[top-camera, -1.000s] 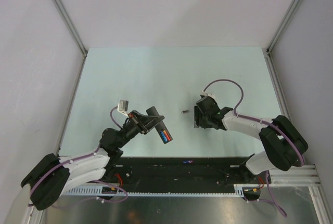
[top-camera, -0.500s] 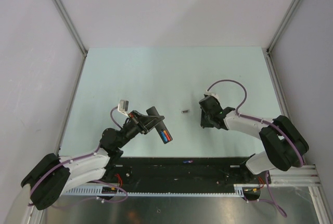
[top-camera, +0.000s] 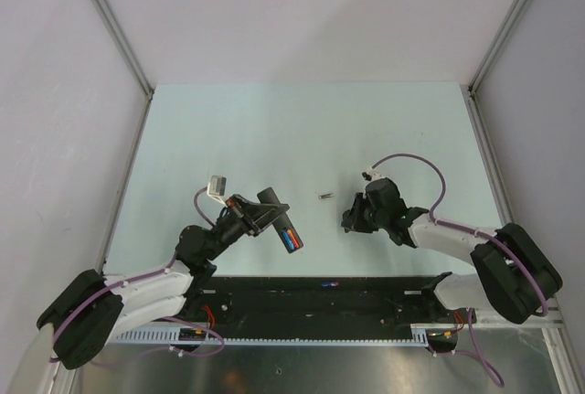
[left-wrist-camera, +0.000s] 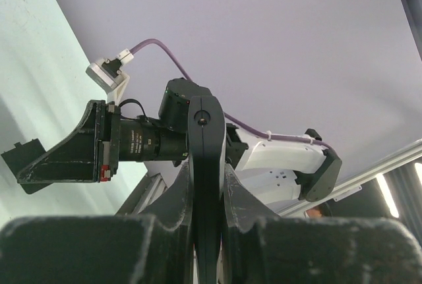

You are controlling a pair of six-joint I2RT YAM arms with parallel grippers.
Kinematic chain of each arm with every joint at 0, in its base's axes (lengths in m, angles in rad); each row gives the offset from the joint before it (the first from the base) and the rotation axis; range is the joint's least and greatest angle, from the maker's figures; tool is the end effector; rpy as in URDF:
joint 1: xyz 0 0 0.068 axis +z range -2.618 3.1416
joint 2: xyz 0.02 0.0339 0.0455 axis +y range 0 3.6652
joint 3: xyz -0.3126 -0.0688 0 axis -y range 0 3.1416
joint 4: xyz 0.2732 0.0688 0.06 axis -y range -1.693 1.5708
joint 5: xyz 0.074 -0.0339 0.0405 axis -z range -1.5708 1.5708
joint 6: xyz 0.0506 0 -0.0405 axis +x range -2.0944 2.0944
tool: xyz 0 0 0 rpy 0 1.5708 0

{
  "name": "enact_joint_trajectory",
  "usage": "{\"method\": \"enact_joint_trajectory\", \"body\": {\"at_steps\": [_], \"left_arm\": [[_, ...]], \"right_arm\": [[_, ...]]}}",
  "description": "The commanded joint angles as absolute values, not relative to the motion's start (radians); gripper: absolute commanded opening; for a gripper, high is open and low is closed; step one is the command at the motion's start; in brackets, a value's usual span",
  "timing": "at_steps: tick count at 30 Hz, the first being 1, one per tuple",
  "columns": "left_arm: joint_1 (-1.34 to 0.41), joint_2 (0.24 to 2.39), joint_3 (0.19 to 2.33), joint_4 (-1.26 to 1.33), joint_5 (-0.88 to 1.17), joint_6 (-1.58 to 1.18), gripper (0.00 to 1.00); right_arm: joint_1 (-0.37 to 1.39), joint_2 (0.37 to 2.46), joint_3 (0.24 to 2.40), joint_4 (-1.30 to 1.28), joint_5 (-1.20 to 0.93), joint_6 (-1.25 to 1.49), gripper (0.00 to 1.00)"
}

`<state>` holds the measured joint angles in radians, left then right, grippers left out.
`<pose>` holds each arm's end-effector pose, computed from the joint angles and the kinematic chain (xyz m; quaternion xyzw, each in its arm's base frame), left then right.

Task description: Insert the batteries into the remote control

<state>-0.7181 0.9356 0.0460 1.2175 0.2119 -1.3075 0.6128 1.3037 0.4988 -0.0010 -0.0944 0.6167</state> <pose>0.1211 -0.1199 0.2304 -0.0859 0.5790 -0.7184 0.3758 0.2069 0.1513 0.1700 -0.0158 0.9268 0.2508 0.2793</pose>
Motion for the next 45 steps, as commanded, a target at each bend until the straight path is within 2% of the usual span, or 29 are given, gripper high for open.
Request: {"method": "enact_joint_trajectory", "body": {"at_steps": [1,9,12,13,16,19,26,30,37,45], "left_arm": [[-0.729,0.930,-0.038,1.259,0.209,-1.292,0.00],[-0.729,0.920,-0.048,1.259,0.204,-1.292,0.00],[-0.729,0.930,-0.043,1.258,0.201,-1.290,0.00],[-0.729,0.933,-0.041,1.258,0.202,-1.290,0.00],[-0.730,0.946,-0.034,1.259,0.206,-1.289,0.00],[-0.732,0.957,-0.029,1.259,0.209,-1.289,0.00],[-0.733,0.962,-0.021,1.258,0.209,-1.285,0.00],[-0.733,0.960,-0.021,1.259,0.209,-1.285,0.00],[-0.733,0.950,-0.021,1.259,0.212,-1.287,0.00],[-0.733,0.920,-0.035,1.258,0.213,-1.287,0.00]], "right_arm": [[0.577,1.328,0.448,0.256,-0.276,0.702,0.00],[0.542,1.400,0.405,0.258,-0.247,0.704,0.08],[0.537,1.396,0.405,0.210,-0.207,0.695,0.20],[0.534,1.390,0.405,0.196,-0.196,0.689,0.29],[0.532,1.355,0.405,0.138,-0.150,0.673,0.42],[0.528,1.313,0.407,0.077,-0.114,0.663,0.49],[0.525,1.206,0.435,-0.089,-0.013,0.631,0.55],[0.604,1.178,0.518,-0.211,0.083,0.608,0.57],[0.761,1.351,0.718,-0.354,0.215,0.658,0.62],[0.818,1.496,0.805,-0.436,0.324,0.690,0.64]]}}
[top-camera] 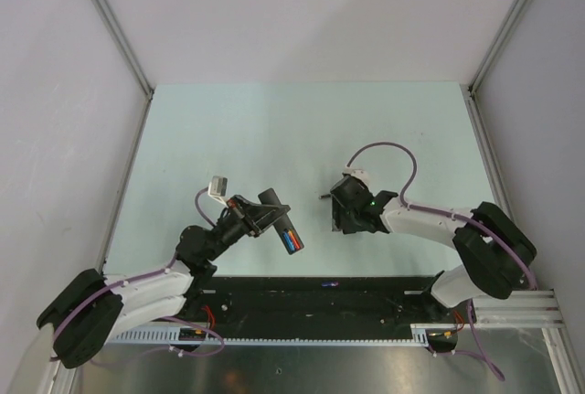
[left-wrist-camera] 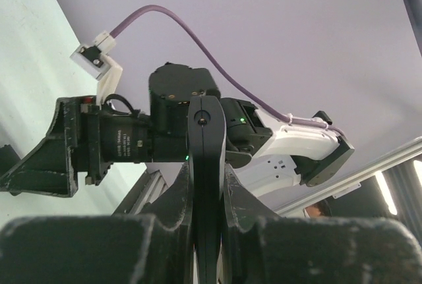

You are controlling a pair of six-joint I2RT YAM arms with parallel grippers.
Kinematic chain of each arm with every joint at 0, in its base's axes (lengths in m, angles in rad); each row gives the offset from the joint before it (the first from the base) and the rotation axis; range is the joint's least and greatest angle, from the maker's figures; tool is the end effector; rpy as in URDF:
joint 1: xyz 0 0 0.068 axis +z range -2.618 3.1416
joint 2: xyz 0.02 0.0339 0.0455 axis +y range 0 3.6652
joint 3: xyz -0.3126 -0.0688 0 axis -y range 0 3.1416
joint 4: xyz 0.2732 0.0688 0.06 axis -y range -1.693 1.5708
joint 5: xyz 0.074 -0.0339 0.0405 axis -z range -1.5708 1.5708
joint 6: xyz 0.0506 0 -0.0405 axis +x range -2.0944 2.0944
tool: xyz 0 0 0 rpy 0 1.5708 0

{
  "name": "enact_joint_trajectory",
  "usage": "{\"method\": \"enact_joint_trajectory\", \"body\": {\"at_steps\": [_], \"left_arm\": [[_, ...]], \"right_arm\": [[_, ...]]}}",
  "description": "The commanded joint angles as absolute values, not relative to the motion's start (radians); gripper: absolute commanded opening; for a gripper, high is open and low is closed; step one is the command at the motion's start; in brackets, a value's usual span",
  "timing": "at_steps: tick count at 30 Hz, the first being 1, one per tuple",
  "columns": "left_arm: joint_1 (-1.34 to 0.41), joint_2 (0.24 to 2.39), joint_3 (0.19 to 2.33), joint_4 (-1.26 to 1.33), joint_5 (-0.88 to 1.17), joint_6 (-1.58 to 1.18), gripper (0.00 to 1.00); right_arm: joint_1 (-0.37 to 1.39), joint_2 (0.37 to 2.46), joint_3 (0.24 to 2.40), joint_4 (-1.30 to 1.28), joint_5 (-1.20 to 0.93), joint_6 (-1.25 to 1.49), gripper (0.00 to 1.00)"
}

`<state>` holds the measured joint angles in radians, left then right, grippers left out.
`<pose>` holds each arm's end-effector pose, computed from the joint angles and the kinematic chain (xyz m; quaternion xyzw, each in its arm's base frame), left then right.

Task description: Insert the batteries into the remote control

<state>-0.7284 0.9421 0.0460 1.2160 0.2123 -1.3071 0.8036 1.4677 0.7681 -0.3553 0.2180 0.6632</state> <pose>0.1204 -0.1217 0.2293 -0.0838 0.5825 -0.7185 0.3707 0.2136 0.2057 0.1871 -0.0397 0.9608 0.0916 0.2588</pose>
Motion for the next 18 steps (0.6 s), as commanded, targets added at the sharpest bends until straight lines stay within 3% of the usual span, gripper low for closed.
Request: {"method": "enact_joint_trajectory", "body": {"at_steps": [1,11,18], "left_arm": [[-0.733,0.917,-0.035,1.258,0.213,-1.287,0.00],[-0.732,0.922,-0.035,1.259,0.213,-1.287,0.00],[-0.732,0.919,-0.040,1.258,0.210,-1.289,0.00]], "right_arm": [[0.821,1.500,0.805,-0.439,0.342,0.689,0.64],[0.824,1.549,0.808,-0.436,0.310,0.664,0.61],[0.827,1.566,0.802,-0.423,0.268,0.640,0.49]]}}
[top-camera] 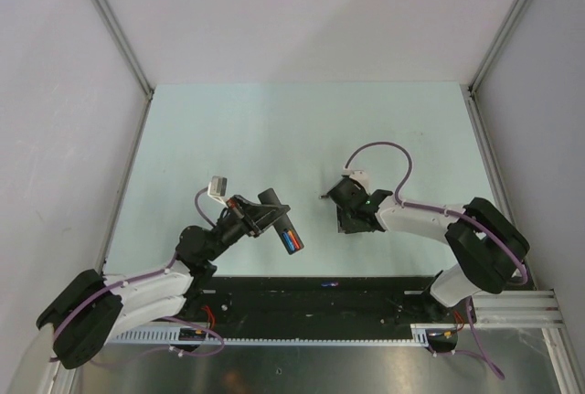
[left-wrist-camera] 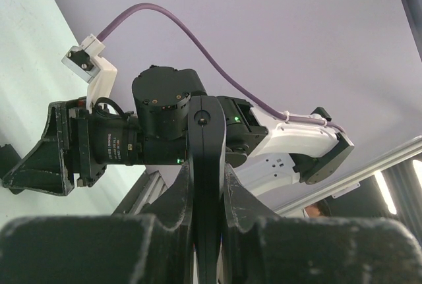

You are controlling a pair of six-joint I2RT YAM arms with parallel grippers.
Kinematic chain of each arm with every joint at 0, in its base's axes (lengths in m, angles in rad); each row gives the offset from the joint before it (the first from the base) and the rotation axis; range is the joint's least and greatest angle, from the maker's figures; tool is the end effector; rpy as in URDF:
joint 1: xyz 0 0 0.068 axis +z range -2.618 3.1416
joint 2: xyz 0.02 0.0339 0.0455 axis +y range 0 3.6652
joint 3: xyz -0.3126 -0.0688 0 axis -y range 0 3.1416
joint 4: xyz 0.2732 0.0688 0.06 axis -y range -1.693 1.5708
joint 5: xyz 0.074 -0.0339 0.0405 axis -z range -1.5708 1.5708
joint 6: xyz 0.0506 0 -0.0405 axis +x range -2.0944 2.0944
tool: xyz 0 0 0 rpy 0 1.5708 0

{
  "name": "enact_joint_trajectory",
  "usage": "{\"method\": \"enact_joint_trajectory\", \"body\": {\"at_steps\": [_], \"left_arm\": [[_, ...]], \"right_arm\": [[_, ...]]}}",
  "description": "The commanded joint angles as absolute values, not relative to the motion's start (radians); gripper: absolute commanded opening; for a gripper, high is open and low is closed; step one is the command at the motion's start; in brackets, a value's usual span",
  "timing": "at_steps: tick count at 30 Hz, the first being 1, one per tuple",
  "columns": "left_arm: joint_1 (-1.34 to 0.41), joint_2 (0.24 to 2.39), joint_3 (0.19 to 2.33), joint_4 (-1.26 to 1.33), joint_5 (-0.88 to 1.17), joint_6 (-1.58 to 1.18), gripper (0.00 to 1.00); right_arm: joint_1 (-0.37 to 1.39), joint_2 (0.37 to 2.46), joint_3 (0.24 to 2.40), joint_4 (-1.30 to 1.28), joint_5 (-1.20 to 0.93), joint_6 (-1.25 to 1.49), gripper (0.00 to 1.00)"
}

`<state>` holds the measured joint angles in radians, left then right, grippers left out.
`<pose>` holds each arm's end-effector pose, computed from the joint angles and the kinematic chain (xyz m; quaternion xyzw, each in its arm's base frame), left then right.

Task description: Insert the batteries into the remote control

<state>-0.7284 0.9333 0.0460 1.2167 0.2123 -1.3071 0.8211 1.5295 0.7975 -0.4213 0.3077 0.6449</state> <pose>0.1196 -0.1210 0.2307 -0.0824 0.5789 -0.7207 0.3725 0.2156 0.2091 0.1761 -0.0534 0.9658 0.0256 0.2525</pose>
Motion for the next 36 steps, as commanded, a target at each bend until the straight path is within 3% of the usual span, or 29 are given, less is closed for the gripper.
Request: {"method": "enact_joint_trajectory", "body": {"at_steps": [1,7,11,13,20,30,36], "left_arm": [[-0.732,0.919,-0.040,1.258,0.209,-1.289,0.00],[-0.732,0.925,-0.043,1.258,0.207,-1.293,0.00],[-0.732,0.946,-0.031,1.258,0.201,-1.296,0.00],[-0.732,0.962,-0.015,1.258,0.198,-1.299,0.00],[-0.718,1.083,0.089,1.298,0.198,-1.305,0.00],[-0.696,1.549,0.250,1.644,0.255,-1.446,0.00],[-0.703,1.585,0.322,1.677,0.210,-1.388,0.00]], "right_arm": [[0.828,1.568,0.798,-0.420,0.264,0.634,0.47],[0.827,1.578,0.793,-0.419,0.249,0.603,0.31],[0.827,1.542,0.792,-0.434,0.253,0.583,0.11],[0.819,1.508,0.793,-0.454,0.258,0.575,0.07],[0.811,1.312,0.845,-0.604,0.262,0.543,0.02],[0.819,1.151,1.058,-0.940,0.183,0.491,0.02],[0.839,1.146,1.225,-1.104,0.130,0.472,0.01]]}}
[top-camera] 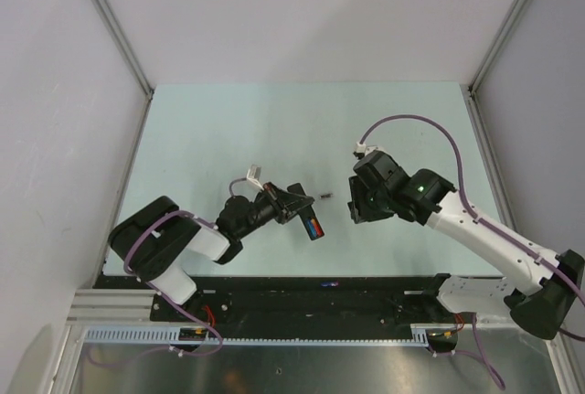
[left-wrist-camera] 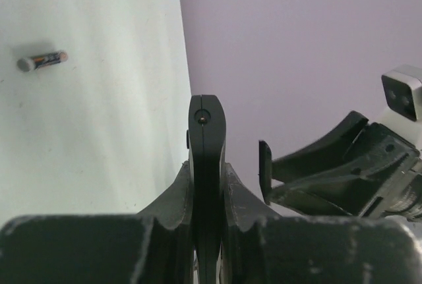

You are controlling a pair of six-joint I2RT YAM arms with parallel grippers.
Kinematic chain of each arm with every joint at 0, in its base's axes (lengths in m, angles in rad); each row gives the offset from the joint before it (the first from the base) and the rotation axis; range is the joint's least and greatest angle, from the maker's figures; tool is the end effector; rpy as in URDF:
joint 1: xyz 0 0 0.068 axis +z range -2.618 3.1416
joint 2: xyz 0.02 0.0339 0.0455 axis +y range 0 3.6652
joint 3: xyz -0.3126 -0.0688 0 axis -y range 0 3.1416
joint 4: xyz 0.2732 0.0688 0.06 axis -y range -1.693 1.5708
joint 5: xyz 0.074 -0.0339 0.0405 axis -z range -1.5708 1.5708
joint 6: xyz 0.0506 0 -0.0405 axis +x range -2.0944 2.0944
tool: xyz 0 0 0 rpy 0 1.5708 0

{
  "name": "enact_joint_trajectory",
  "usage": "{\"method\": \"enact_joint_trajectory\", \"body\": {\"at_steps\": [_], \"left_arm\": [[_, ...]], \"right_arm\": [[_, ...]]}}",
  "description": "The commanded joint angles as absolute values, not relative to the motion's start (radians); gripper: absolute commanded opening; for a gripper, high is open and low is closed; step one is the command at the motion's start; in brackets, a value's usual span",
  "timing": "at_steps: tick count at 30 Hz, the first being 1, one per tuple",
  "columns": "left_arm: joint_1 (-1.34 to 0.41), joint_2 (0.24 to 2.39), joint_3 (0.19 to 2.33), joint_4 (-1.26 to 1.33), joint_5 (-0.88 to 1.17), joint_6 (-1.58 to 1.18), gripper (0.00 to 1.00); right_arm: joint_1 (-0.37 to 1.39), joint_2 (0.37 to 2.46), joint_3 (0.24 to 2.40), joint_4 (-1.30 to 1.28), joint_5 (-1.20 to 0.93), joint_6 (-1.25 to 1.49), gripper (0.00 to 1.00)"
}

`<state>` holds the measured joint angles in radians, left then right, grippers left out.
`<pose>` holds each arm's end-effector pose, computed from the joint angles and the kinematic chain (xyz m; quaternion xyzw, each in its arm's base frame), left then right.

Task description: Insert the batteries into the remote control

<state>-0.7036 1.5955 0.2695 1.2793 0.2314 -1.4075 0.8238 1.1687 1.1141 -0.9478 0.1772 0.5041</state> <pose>0.2024 -0.1869 0.1697 -0.1729 0.7020 -0.6379 0.2652 0.1699 0.1703 0.3418 -0.1277 0.9479 0.1052 0.2723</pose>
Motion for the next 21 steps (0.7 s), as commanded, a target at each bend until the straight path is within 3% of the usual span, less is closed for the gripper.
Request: {"method": "enact_joint_trajectory", "body": {"at_steps": [1,10,21], "left_arm": [[-0.703,1.582,0.325,1.675,0.209,-1.362,0.00],[-0.716,1.629,0.334,1.677,0.180,-1.336,0.00],[-0.732,1.600,0.318,1.678,0.175,-1.327,0.00]], "right_arm": [[0.844,1.152,1.247,-1.118,0.112,0.471,0.01],[0.962,1.271,1.377,-1.169,0.061,0.457,0.00],[0.973,1.410,1.417,-1.111,0.014,0.423,0.00]]}}
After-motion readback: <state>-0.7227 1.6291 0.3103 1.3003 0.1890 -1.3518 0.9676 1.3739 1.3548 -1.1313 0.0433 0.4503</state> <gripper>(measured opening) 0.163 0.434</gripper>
